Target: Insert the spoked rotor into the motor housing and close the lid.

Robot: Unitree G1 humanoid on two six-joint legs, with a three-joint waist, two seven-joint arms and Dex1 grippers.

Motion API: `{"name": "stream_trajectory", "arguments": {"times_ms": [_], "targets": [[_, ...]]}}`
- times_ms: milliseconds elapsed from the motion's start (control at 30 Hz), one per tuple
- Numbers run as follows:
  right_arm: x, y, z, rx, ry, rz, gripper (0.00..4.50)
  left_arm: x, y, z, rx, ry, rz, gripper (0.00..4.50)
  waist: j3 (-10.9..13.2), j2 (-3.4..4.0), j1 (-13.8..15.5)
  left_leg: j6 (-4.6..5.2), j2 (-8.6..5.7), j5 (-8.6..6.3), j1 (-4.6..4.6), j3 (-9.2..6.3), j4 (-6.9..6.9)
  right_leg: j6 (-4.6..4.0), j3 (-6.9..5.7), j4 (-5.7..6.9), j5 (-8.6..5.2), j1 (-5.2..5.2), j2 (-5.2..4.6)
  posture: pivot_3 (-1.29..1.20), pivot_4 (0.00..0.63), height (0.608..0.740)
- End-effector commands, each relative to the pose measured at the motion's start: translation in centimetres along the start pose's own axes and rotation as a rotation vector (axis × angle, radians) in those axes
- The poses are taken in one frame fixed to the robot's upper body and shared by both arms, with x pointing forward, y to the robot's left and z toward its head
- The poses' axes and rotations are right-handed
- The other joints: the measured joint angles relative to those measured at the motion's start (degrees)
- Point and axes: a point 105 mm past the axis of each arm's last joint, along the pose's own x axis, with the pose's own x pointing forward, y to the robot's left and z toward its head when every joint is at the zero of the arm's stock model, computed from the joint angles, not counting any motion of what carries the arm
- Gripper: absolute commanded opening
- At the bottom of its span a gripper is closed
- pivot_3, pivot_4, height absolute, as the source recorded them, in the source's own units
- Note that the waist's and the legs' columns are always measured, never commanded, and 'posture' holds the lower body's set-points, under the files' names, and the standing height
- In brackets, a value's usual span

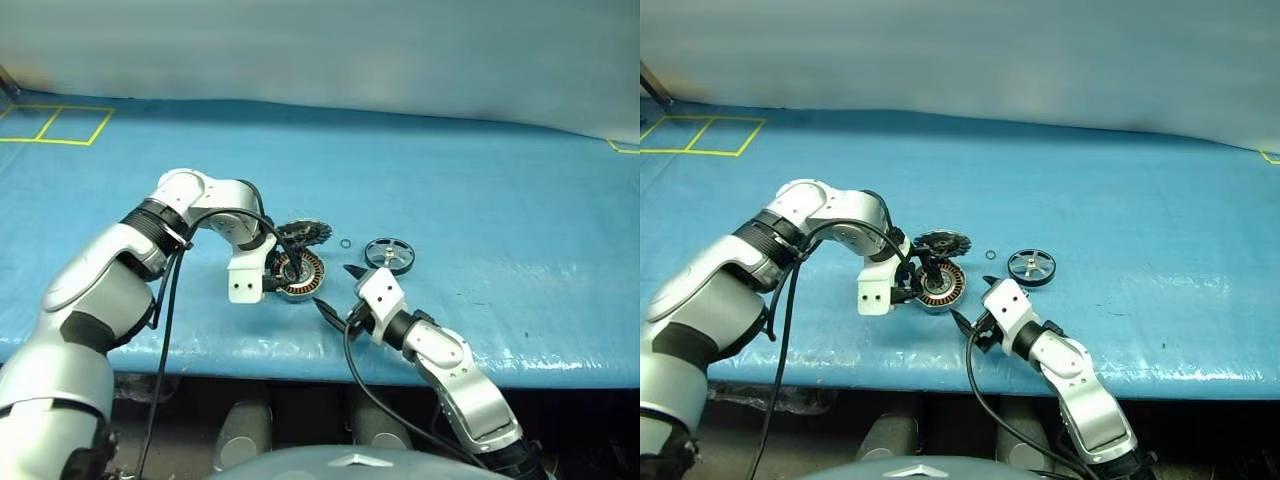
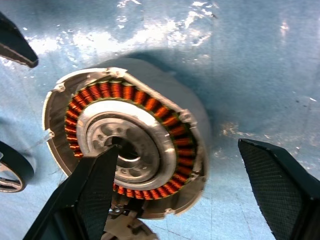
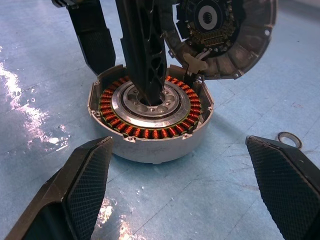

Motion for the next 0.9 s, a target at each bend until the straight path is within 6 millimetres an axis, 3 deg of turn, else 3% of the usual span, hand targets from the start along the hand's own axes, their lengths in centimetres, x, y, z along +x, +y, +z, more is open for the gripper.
{"name": "stream_trajectory", "arguments": {"times_ms": [33,267,533,667,733,900], "targets": [[0.2,0.0,1.0,-0.014,-0.05,0.003,4.5,-1.3,1.0,0.2,0.002,0.009,0.067,3.98,0.0,0.0,-0.1,0.0,0.0,0.0,0.0,0.0,0.0,0.0,0.0,0.0,0.0,0.0,0.0,0.0,0.15,0.74],[0.6,-0.3,1.2,-0.014,-0.06,0.003,4.5,-3.3,1.2,2.3,-0.13,-0.052,0.142,3.98,0.0,0.01,-0.3,0.0,0.02,0.0,0.03,-0.01,0.0,-0.08,0.01,0.04,-0.04,0.0,0.0,0.0,0.15,0.74],[0.7,-1.5,1.3,-0.025,-0.053,-0.018,4.5,-4.9,-2.2,4.7,-0.371,-0.061,0.125,3.98,0.0,0.02,-0.4,0.0,0.05,0.0,0.15,-0.01,0.0,-0.17,0.01,0.1,-0.1,0.07,0.05,0.0,0.15,0.74],[0.9,-4.5,0.9,-0.011,-0.02,-0.194,4.5,-4.9,-1.3,5.1,-0.643,-0.096,0.382,3.98,0.0,0.04,-0.2,0.0,0.05,0.0,0.23,-0.04,0.01,-0.18,0.0,0.07,-0.1,0.19,0.05,0.0,0.15,0.74],[1.2,-5.0,0.7,-0.008,-0.003,-0.222,4.5,-4.7,-0.8,4.9,-0.778,-0.106,0.479,3.98,0.0,0.02,0.0,0.0,0.05,0.0,0.3,-0.05,0.01,-0.18,0.0,0.06,-0.11,0.27,0.04,0.0,0.15,0.74],[2.4,-5.2,0.6,0.002,0.046,-0.244,4.5,-5.2,0.4,3.4,-1.185,-0.179,0.927,3.98,0.0,0.04,-0.2,0.0,0.08,0.0,0.49,-0.06,-0.03,-0.24,-0.02,0.08,-0.14,0.39,0.06,0.0,0.15,0.74]]}}
